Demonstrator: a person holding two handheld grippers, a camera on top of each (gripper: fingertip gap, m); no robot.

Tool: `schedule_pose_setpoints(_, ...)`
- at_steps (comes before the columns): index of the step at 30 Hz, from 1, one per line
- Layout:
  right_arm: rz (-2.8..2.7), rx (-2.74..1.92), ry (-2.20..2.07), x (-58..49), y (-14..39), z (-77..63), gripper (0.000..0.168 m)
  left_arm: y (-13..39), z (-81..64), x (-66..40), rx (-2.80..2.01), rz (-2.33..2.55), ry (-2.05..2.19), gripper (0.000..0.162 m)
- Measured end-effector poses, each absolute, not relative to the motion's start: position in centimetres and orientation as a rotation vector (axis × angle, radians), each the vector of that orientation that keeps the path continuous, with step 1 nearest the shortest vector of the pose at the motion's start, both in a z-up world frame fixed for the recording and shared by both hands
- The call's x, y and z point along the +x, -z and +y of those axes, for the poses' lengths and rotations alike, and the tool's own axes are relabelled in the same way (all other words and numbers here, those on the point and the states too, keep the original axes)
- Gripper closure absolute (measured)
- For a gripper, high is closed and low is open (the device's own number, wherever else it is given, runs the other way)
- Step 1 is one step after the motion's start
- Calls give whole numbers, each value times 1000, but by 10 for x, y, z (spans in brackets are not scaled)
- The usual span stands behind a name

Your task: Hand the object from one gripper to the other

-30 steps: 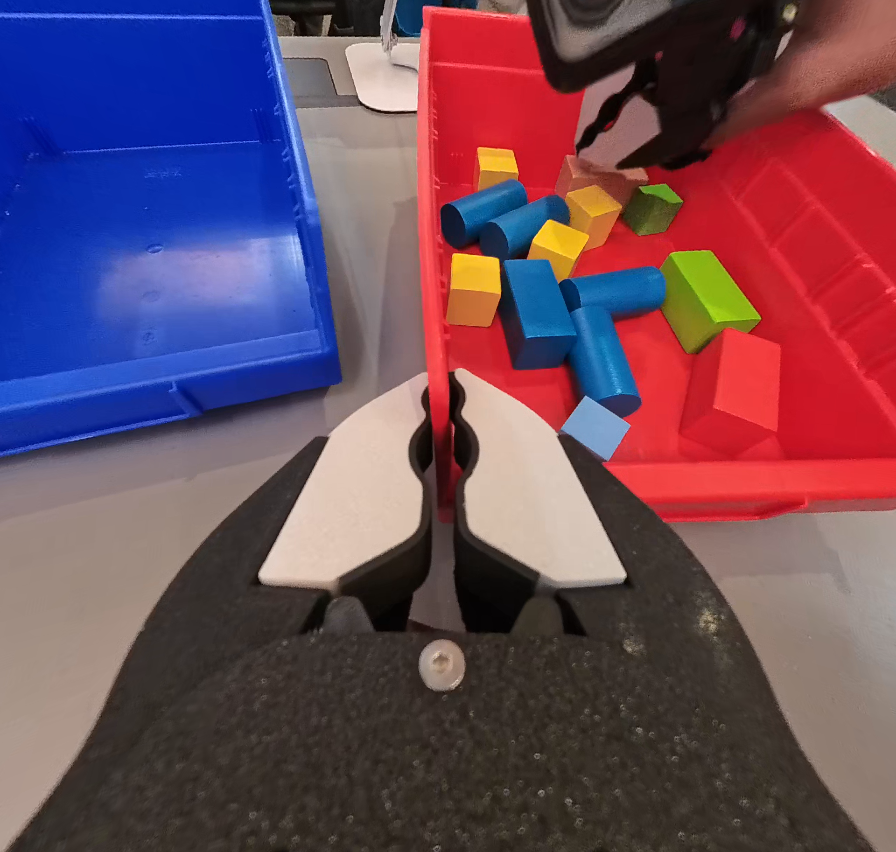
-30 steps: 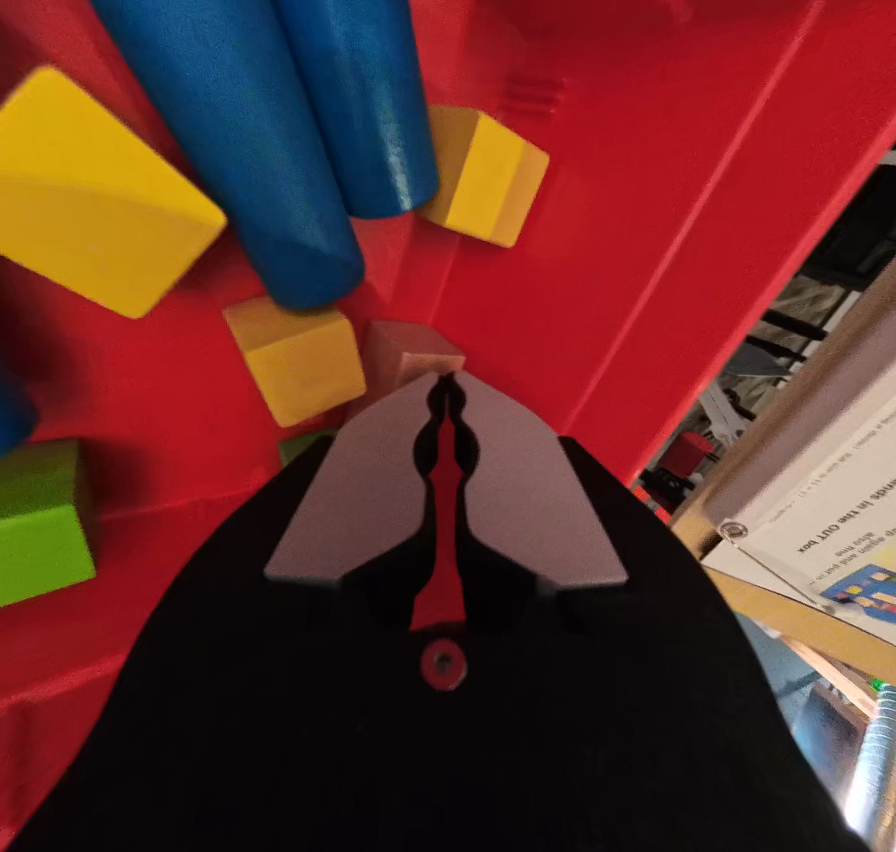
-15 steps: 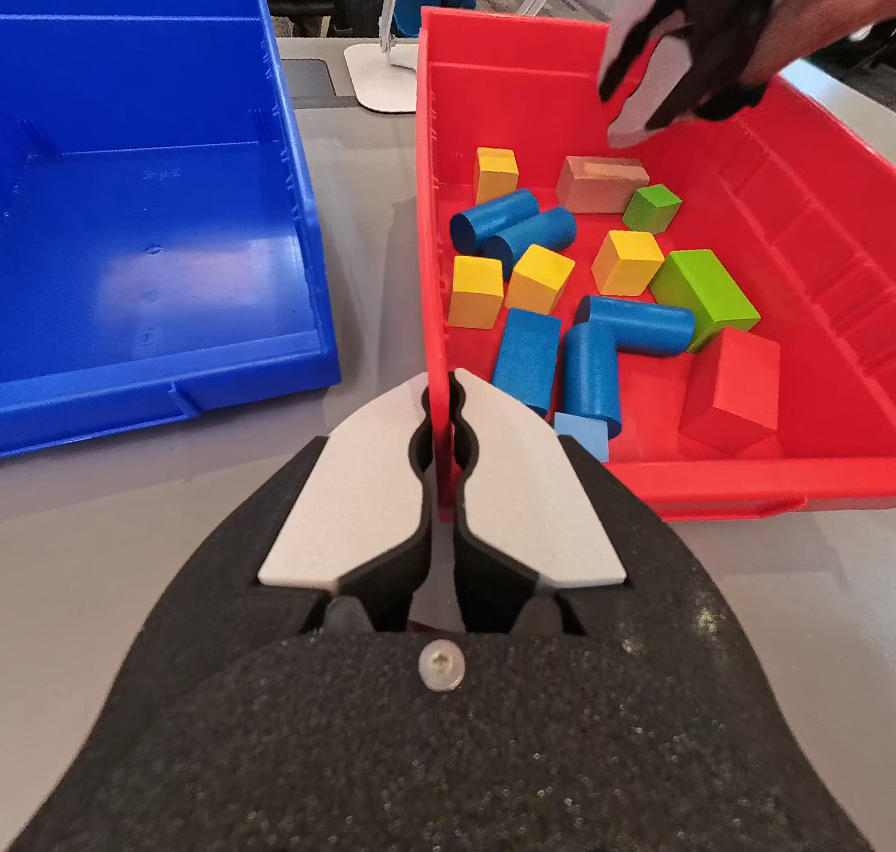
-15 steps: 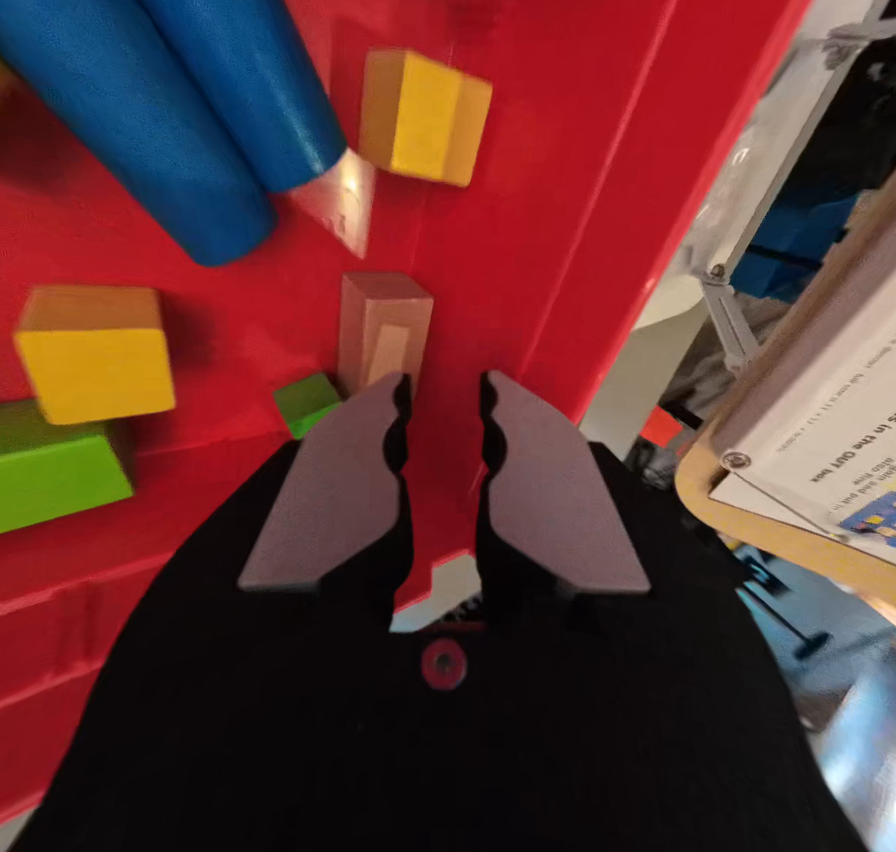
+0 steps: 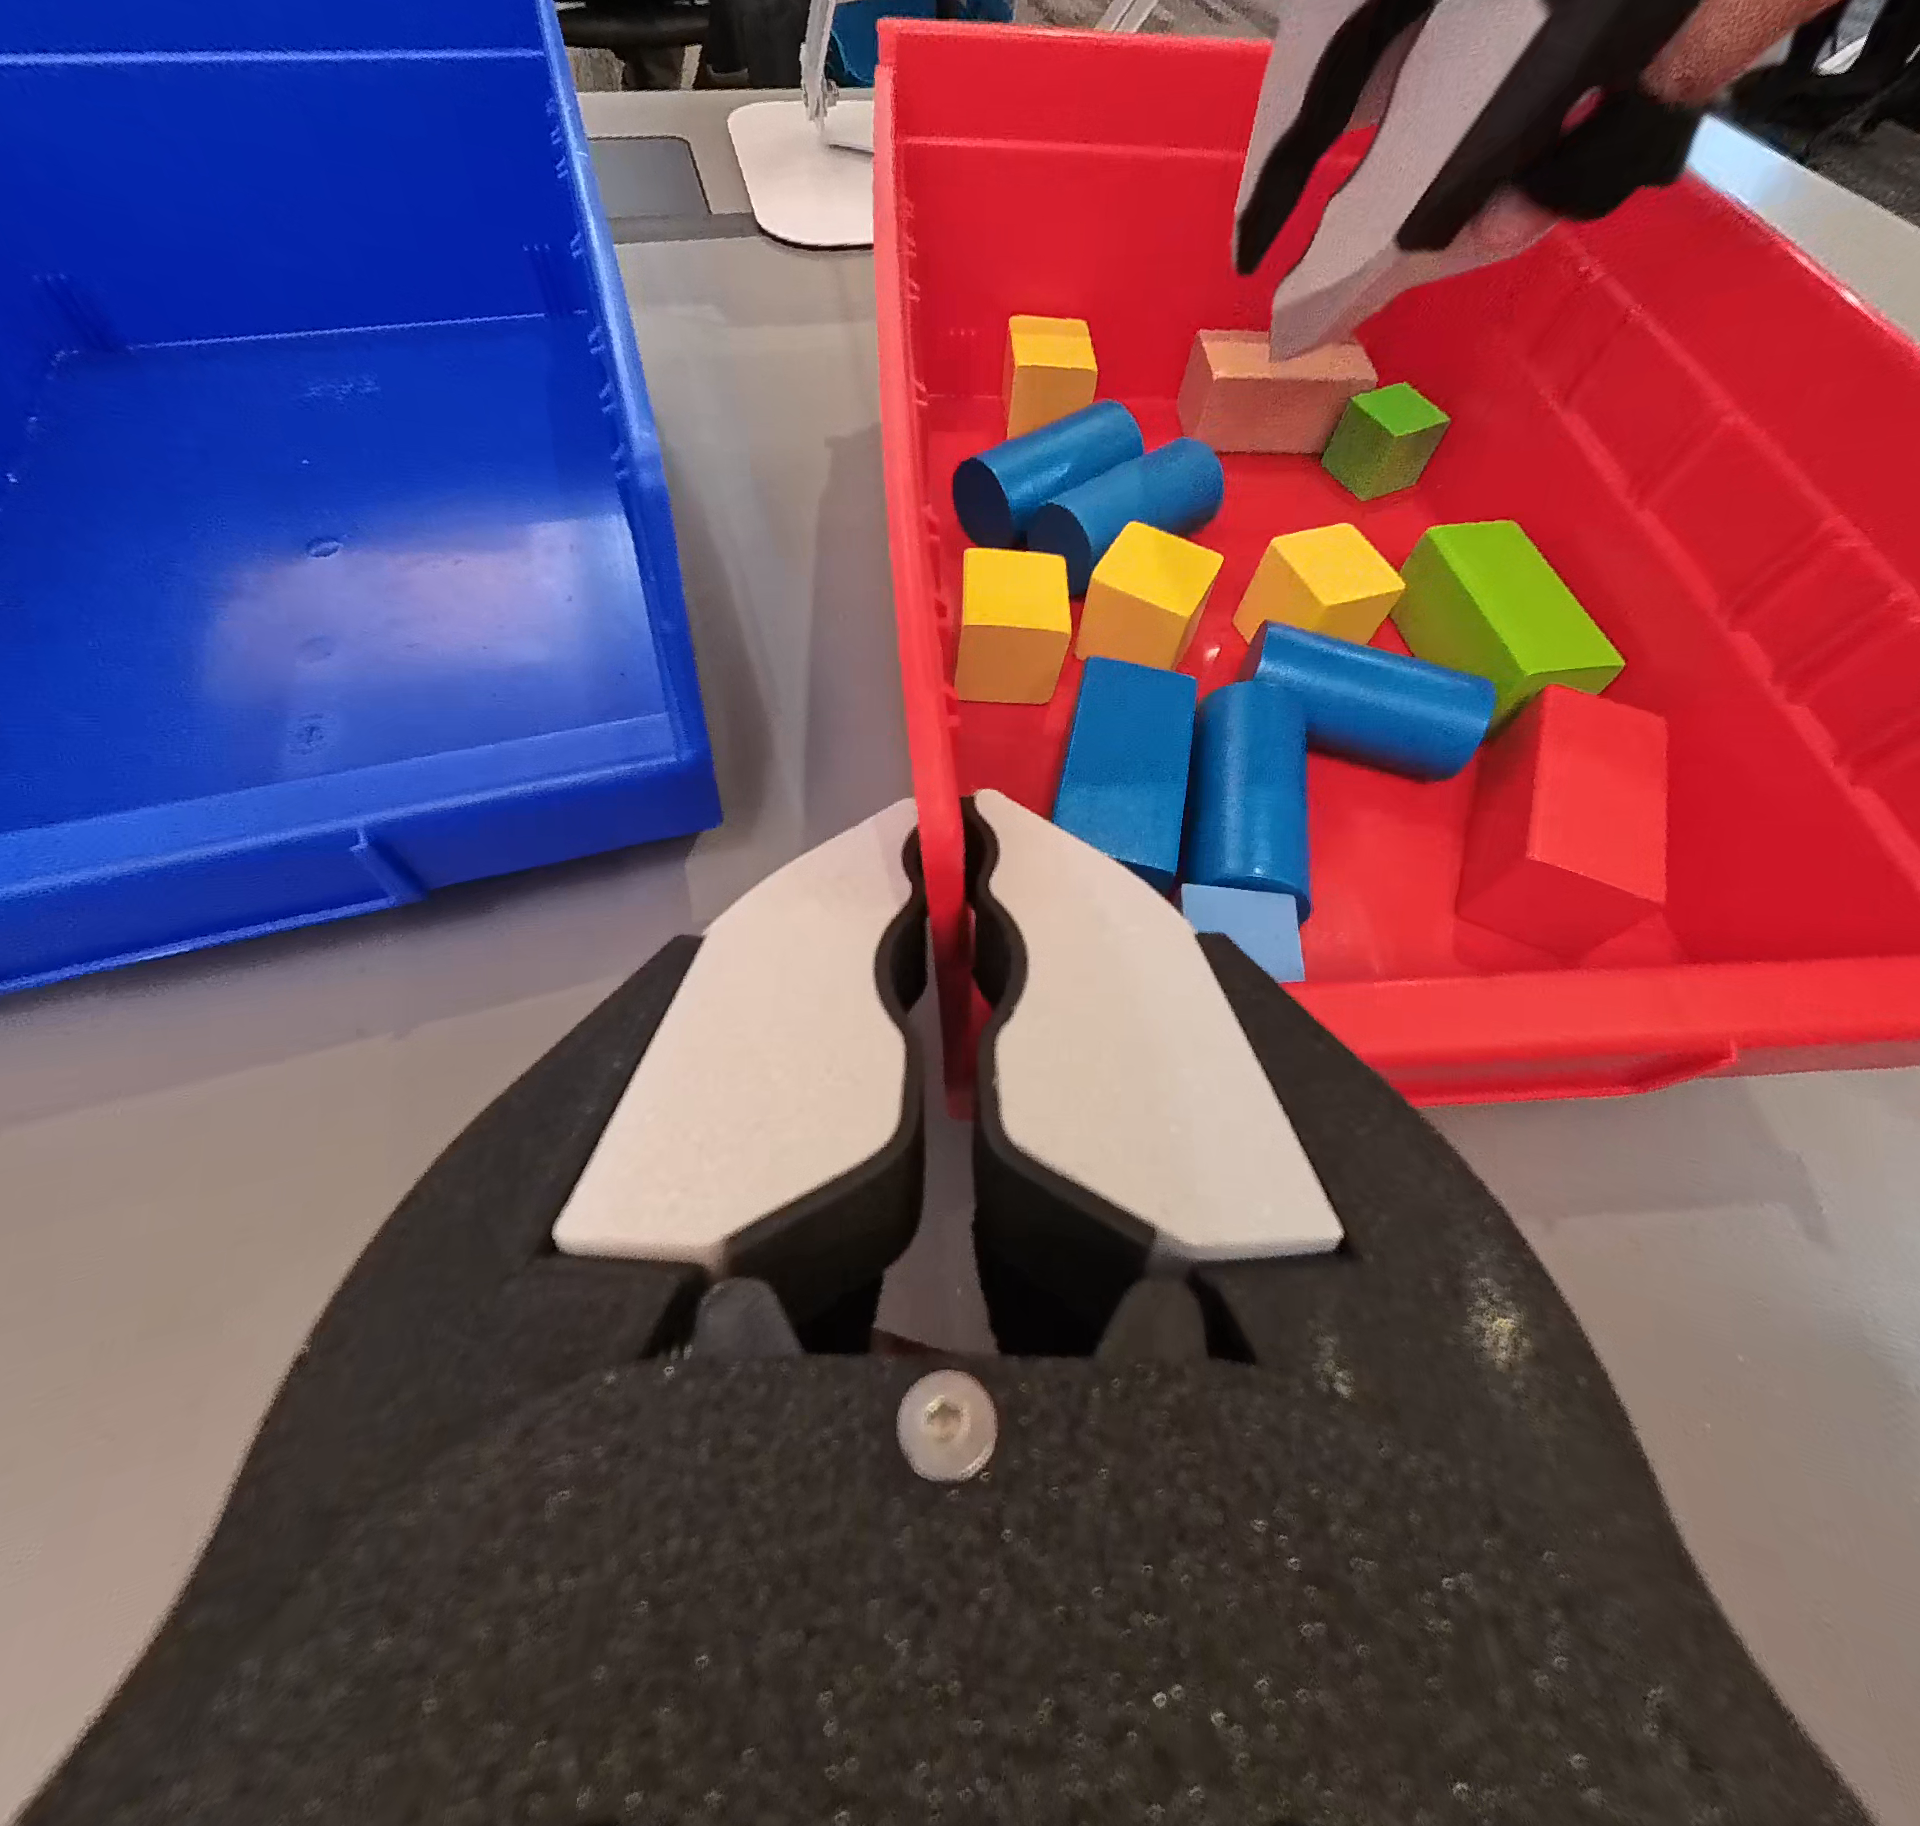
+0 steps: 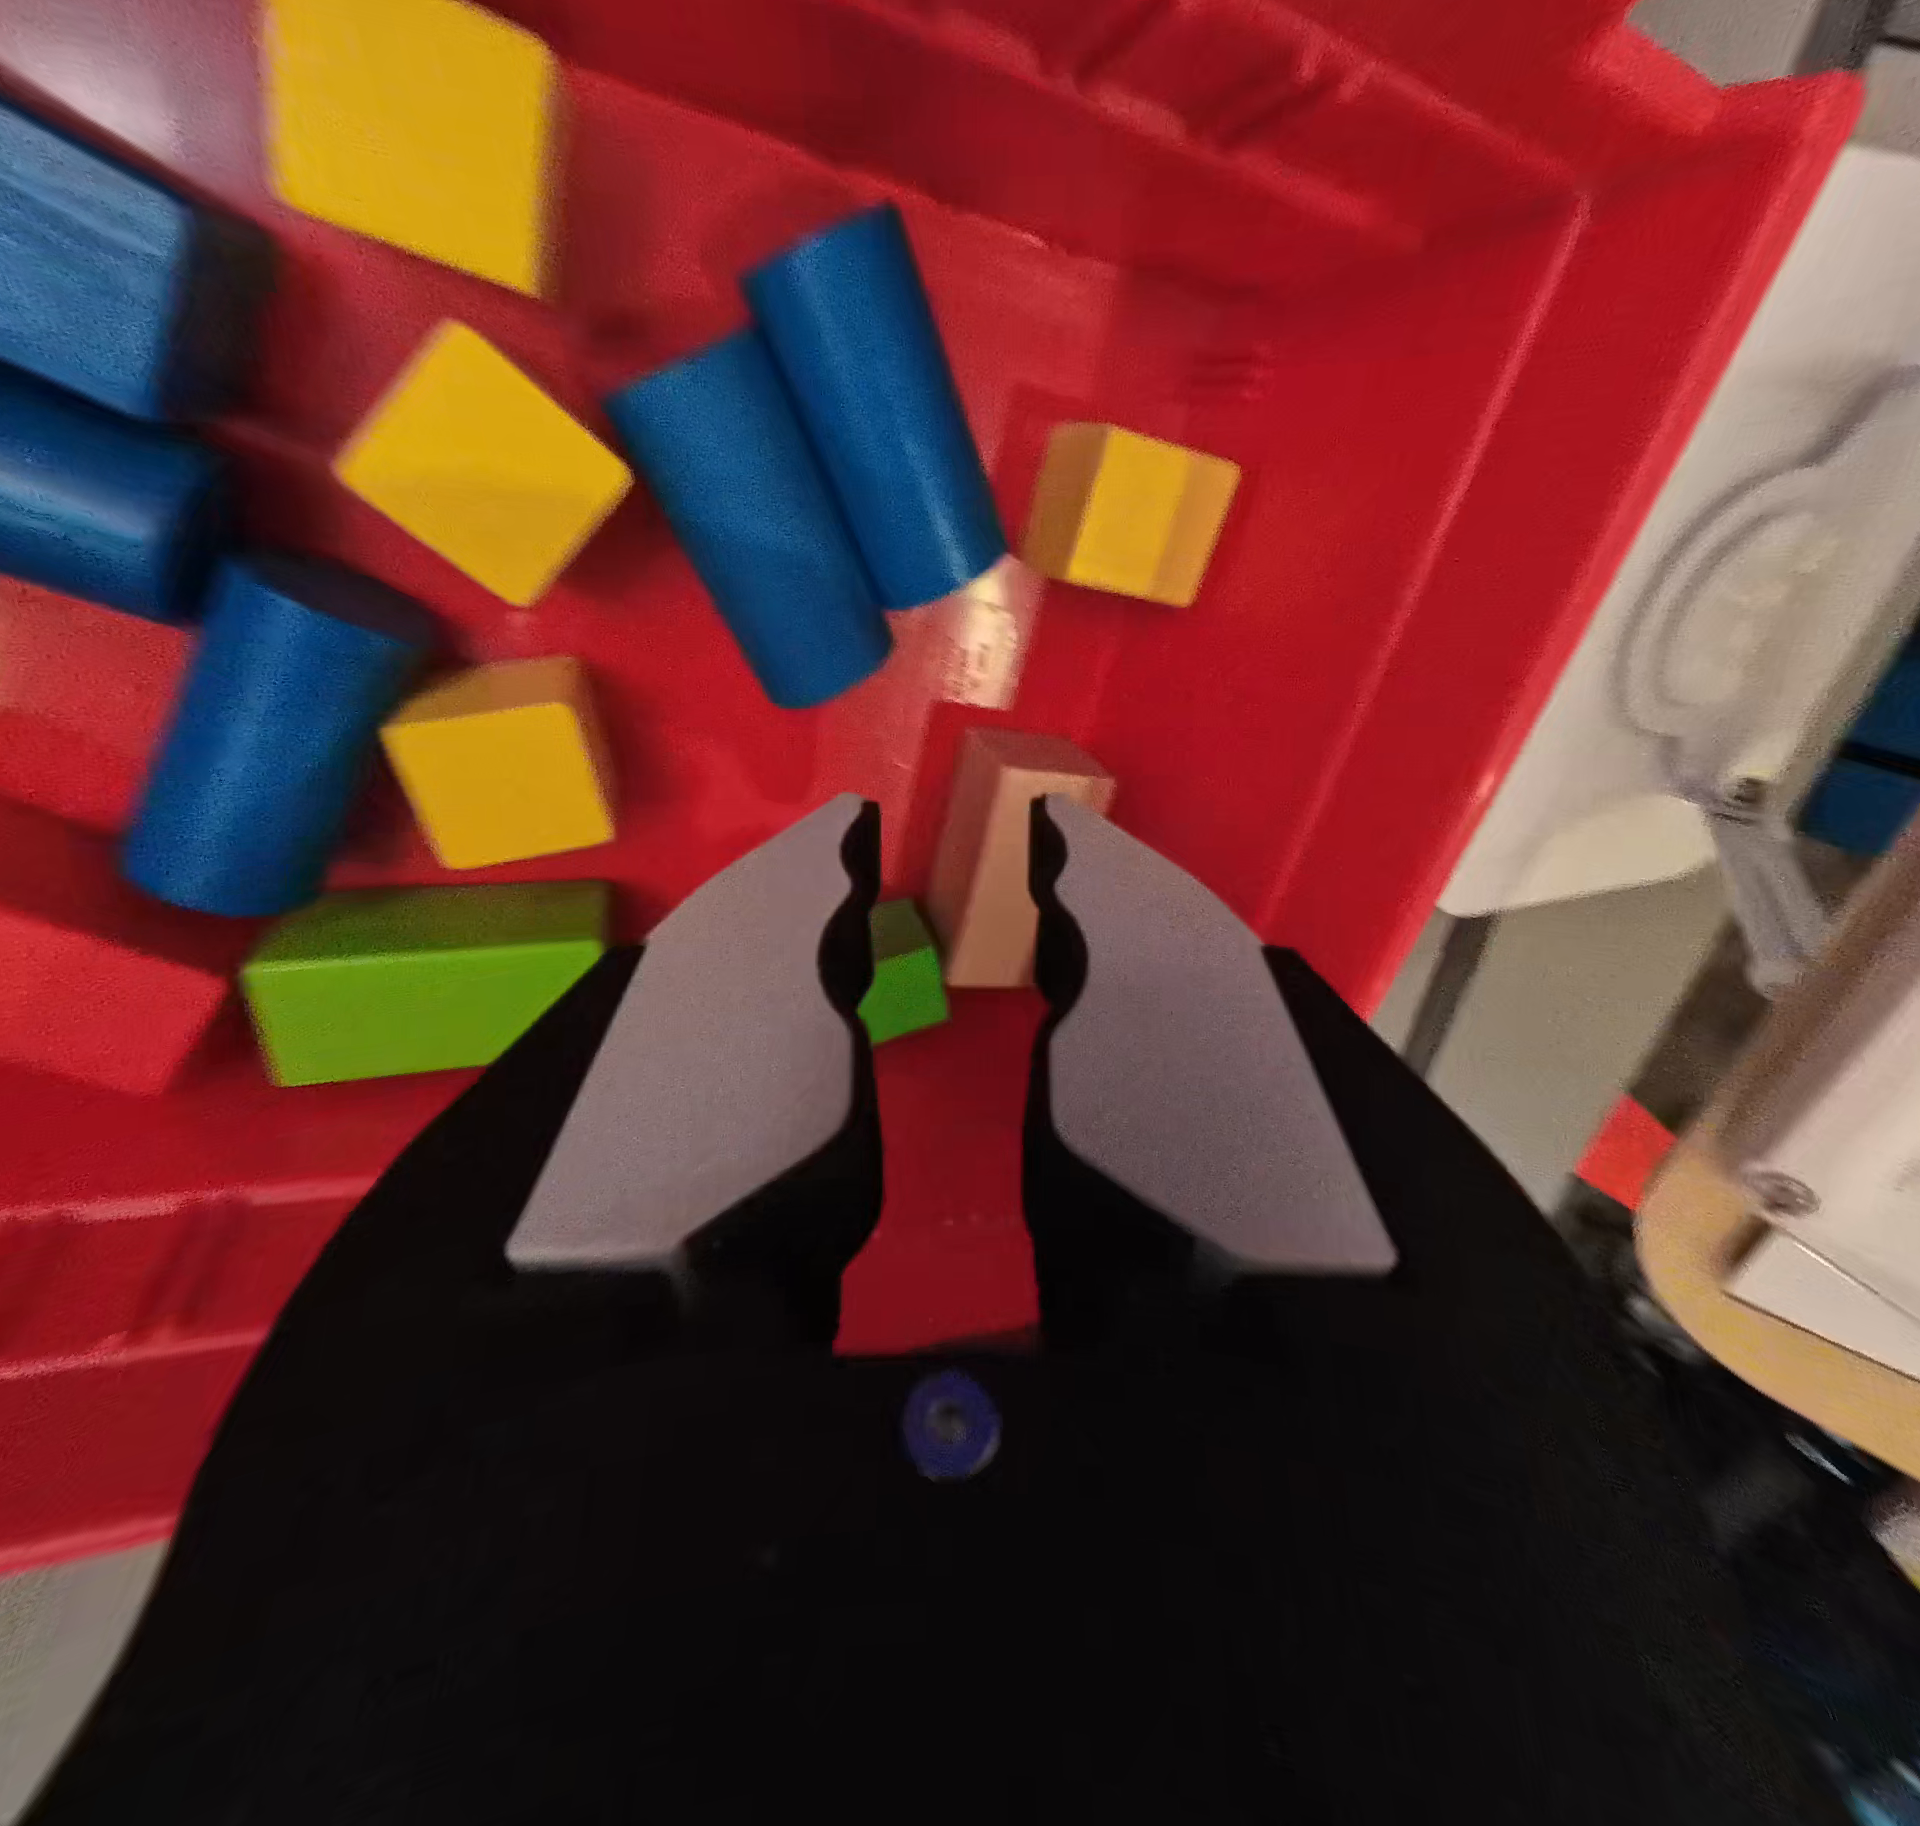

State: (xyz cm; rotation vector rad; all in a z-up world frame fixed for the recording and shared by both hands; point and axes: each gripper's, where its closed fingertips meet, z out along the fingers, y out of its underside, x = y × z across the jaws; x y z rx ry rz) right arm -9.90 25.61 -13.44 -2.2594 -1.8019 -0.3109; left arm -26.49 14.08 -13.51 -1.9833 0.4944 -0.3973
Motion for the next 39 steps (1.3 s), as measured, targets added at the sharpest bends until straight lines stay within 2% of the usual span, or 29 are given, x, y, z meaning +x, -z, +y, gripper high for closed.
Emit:
schedule_pose_setpoints(2, -1837, -2229, 562, -79, 146, 268, 134, 135, 141, -265, -1983, 495, 399, 159)
schedule_pose_setpoints(4, -1860, -2226, 781, -59, 160, 275, 111, 135, 141, -265, -1982, 495, 401, 159)
schedule_pose_setpoints(5, -1880, -2226, 814, -55, 167, 274, 118, 135, 141, -265, -1982, 495, 402, 159)
schedule_pose_setpoints(7, -1853, -2215, 793, -56, 177, 278, 125, 135, 141, -265, -1981, 497, 406, 159)
schedule_pose_setpoints(8, -1821, -2219, 777, -58, 179, 278, 123, 135, 140, -264, -1979, 501, 408, 159)
schedule_pose_setpoints(11, -1783, -2342, 644, -63, 182, 265, 107, 135, 140, -263, -1978, 510, 388, 159)
schedule_pose_setpoints(13, -1772, -2502, 265, -84, 179, 238, 97, 135, 140, -263, -1977, 505, 399, 159)
schedule_pose_setpoints(14, -1800, -2514, 15, -101, 172, 222, 128, 135, 140, -263, -1977, 507, 396, 159)
schedule_pose_setpoints(15, -1791, -2499, -176, -117, 162, 212, 135, 135, 140, -263, -1977, 508, 394, 159)
schedule_pose_setpoints(16, -1754, -2468, -269, -127, 152, 211, 124, 135, 140, -263, -1977, 508, 396, 159)
schedule_pose_setpoints(17, -1724, -2424, -273, -133, 143, 217, 123, 135, 140, -263, -1976, 507, 398, 159)
schedule_pose_setpoints(20, -1696, -2309, 56, -125, 142, 249, 120, 135, 140, -263, -1977, 505, 395, 159)
schedule_pose_setpoints(22, -1713, -2279, 240, -123, 156, 264, 110, 135, 140, -263, -1978, 504, 397, 159)
schedule_pose_setpoints(23, -1727, -2258, 198, -132, 157, 265, 124, 135, 140, -263, -1978, 504, 398, 159)
schedule_pose_setpoints(25, -1608, -2196, 133, -154, 149, 282, 109, 135, 140, -263, -1977, 506, 397, 159)
schedule_pose_setpoints(28, -1562, -2146, -187, -190, 148, 280, 109, 135, 140, -263, -1975, 509, 402, 159)
schedule_pose_setpoints(30, -1590, -2227, -190, -186, 166, 281, 99, 135, 140, -263, -1973, 512, 403, 159)
schedule_pose_setpoints(32, -1708, -2372, -51, -158, 192, 274, 99, 135, 140, -263, -1973, 513, 404, 158)
schedule_pose_setpoints(33, -1719, -2411, -141, -156, 192, 265, 112, 135, 140, -263, -1973, 514, 403, 158)
schedule_pose_setpoints(35, -1822, -2556, -29, -120, 193, 250, 108, 136, 140, -263, -1975, 518, 399, 159)
schedule_pose_setpoints(36, -1900, -2642, 87, -95, 190, 238, 125, 136, 140, -262, -1977, 520, 404, 159)
schedule_pose_setpoints(37, -1916, -2653, 170, -82, 184, 233, 116, 136, 140, -261, -1979, 524, 420, 159)
schedule_pose_setpoints(39, -1949, -2691, 327, -61, 163, 223, 118, 136, 138, -258, -1990, 526, 462, 159)
